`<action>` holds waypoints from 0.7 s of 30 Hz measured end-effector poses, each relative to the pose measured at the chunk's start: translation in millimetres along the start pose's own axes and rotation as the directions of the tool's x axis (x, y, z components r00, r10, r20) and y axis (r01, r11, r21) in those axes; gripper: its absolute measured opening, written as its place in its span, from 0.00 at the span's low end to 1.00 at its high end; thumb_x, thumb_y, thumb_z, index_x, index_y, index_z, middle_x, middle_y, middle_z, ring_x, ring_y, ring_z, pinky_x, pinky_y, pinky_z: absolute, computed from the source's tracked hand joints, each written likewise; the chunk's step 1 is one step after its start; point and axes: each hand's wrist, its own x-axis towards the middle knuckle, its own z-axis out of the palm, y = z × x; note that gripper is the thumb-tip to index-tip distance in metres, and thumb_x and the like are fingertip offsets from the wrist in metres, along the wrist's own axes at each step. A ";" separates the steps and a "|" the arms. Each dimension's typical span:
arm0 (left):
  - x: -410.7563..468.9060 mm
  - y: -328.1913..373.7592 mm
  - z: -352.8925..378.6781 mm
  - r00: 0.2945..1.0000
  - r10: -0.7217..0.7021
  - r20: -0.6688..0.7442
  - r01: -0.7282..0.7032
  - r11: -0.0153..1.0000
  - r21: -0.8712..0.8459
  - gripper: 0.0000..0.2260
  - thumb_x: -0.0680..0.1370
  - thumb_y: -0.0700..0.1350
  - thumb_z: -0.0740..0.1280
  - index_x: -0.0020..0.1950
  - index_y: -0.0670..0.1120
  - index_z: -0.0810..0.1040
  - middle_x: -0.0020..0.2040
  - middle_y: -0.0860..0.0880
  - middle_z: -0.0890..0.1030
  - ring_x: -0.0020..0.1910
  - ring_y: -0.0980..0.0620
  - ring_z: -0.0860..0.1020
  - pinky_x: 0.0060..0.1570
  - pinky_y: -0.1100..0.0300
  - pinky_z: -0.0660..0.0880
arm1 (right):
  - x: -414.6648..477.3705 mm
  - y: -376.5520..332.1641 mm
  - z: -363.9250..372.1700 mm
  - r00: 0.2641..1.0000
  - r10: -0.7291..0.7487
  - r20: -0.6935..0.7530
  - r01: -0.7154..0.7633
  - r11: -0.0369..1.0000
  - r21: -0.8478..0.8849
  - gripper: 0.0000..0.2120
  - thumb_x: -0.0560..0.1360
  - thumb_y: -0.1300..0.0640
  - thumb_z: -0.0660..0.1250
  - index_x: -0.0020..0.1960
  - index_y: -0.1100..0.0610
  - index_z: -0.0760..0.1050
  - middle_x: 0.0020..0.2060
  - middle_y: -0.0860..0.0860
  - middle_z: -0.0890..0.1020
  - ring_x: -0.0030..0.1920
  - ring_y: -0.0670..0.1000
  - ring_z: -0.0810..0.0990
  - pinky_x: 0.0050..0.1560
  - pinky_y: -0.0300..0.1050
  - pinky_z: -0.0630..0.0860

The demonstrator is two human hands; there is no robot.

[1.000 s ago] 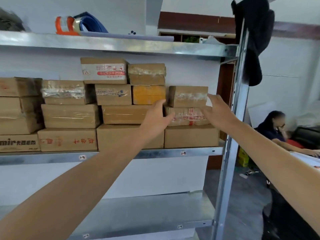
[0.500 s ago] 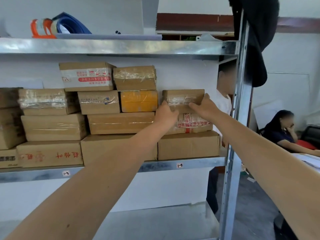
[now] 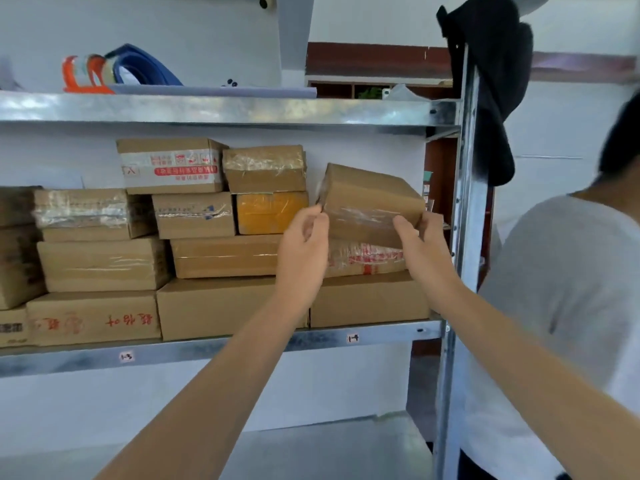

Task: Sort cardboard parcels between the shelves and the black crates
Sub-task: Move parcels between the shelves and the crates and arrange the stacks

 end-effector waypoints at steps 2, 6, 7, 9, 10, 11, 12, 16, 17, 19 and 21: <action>-24.3 -2.8 -10.6 0.997 -0.007 -0.080 0.003 0.998 -0.058 0.10 0.84 0.51 0.59 0.61 0.54 0.78 0.45 0.64 0.80 0.44 0.75 0.75 0.39 0.80 0.68 | -26.9 -1.0 4.2 0.999 0.012 0.035 -0.014 0.999 0.039 0.18 0.81 0.43 0.59 0.66 0.48 0.58 0.51 0.37 0.72 0.46 0.31 0.74 0.34 0.21 0.69; -68.0 -17.5 -37.2 0.976 -0.083 -0.202 0.058 0.990 -0.126 0.15 0.83 0.54 0.60 0.48 0.44 0.76 0.41 0.46 0.77 0.36 0.60 0.73 0.37 0.74 0.69 | -80.2 1.7 22.8 0.999 -0.014 0.049 0.010 0.996 0.085 0.15 0.82 0.43 0.57 0.61 0.51 0.58 0.48 0.39 0.71 0.41 0.22 0.71 0.37 0.18 0.66; -78.5 -22.4 -45.8 0.971 -0.111 -0.212 0.085 0.988 -0.130 0.17 0.83 0.55 0.60 0.47 0.41 0.74 0.41 0.42 0.74 0.36 0.59 0.71 0.38 0.70 0.69 | -91.9 4.4 28.3 0.998 -0.035 0.044 0.030 0.994 0.108 0.12 0.83 0.45 0.57 0.59 0.51 0.59 0.49 0.40 0.71 0.42 0.22 0.71 0.38 0.17 0.66; -98.7 -32.5 -63.4 0.960 -0.175 -0.218 0.145 0.978 -0.148 0.19 0.82 0.56 0.61 0.44 0.40 0.71 0.40 0.41 0.71 0.39 0.56 0.70 0.43 0.61 0.69 | -113.1 11.8 39.8 0.998 -0.043 0.051 0.034 0.985 0.166 0.06 0.83 0.48 0.58 0.54 0.47 0.60 0.51 0.44 0.73 0.44 0.26 0.74 0.41 0.20 0.69; -108.5 -36.9 -72.4 0.954 -0.199 -0.223 0.169 0.975 -0.146 0.19 0.82 0.57 0.62 0.41 0.42 0.69 0.38 0.44 0.70 0.38 0.56 0.70 0.44 0.58 0.68 | -122.8 16.2 45.9 0.998 -0.035 0.061 0.023 0.981 0.191 0.06 0.83 0.49 0.59 0.51 0.47 0.61 0.51 0.46 0.74 0.43 0.29 0.75 0.42 0.22 0.70; -118.2 -40.7 -81.4 0.948 -0.217 -0.234 0.190 0.972 -0.136 0.20 0.81 0.59 0.63 0.39 0.44 0.68 0.36 0.48 0.69 0.38 0.56 0.70 0.45 0.57 0.68 | -132.4 20.7 51.7 0.997 -0.020 0.079 0.003 0.979 0.204 0.07 0.83 0.50 0.59 0.50 0.47 0.61 0.50 0.48 0.75 0.42 0.31 0.75 0.42 0.24 0.71; -127.3 -44.8 -90.3 0.940 -0.234 -0.249 0.207 0.970 -0.128 0.20 0.79 0.60 0.64 0.38 0.45 0.68 0.35 0.50 0.69 0.38 0.56 0.70 0.46 0.57 0.70 | -141.3 25.8 57.1 0.995 0.003 0.102 -0.024 0.978 0.209 0.08 0.83 0.51 0.60 0.49 0.47 0.61 0.49 0.49 0.75 0.40 0.32 0.74 0.41 0.25 0.71; -164.5 -64.3 -124.1 0.909 -0.291 -0.298 0.271 0.957 -0.107 0.19 0.79 0.59 0.67 0.41 0.43 0.74 0.39 0.48 0.76 0.44 0.52 0.76 0.59 0.49 0.76 | -172.7 49.1 80.0 0.973 0.068 0.219 -0.110 0.977 0.183 0.09 0.82 0.55 0.61 0.57 0.44 0.64 0.54 0.43 0.75 0.42 0.31 0.74 0.43 0.25 0.70; -173.8 -68.5 -130.6 0.897 -0.308 -0.318 0.289 0.951 -0.108 0.17 0.79 0.57 0.67 0.43 0.43 0.76 0.41 0.49 0.79 0.45 0.53 0.77 0.59 0.50 0.76 | -179.0 54.4 85.8 0.962 0.079 0.262 -0.121 0.981 0.149 0.11 0.82 0.56 0.60 0.62 0.44 0.65 0.57 0.43 0.73 0.45 0.30 0.74 0.44 0.26 0.70; -190.2 -73.7 -141.1 0.868 -0.332 -0.368 0.307 0.943 -0.126 0.10 0.80 0.53 0.67 0.49 0.47 0.81 0.46 0.54 0.83 0.48 0.57 0.80 0.57 0.56 0.77 | -190.4 63.0 97.8 0.924 0.099 0.370 -0.126 0.991 0.050 0.17 0.82 0.56 0.57 0.70 0.46 0.63 0.57 0.42 0.69 0.45 0.29 0.72 0.46 0.31 0.69; -201.4 -76.3 -152.6 0.836 -0.357 -0.417 0.336 0.934 -0.126 0.09 0.80 0.54 0.67 0.55 0.52 0.83 0.51 0.58 0.84 0.51 0.62 0.81 0.51 0.68 0.75 | -201.6 68.8 110.3 0.879 0.125 0.460 -0.134 0.991 -0.013 0.15 0.81 0.56 0.56 0.67 0.46 0.64 0.50 0.43 0.66 0.40 0.32 0.71 0.45 0.37 0.66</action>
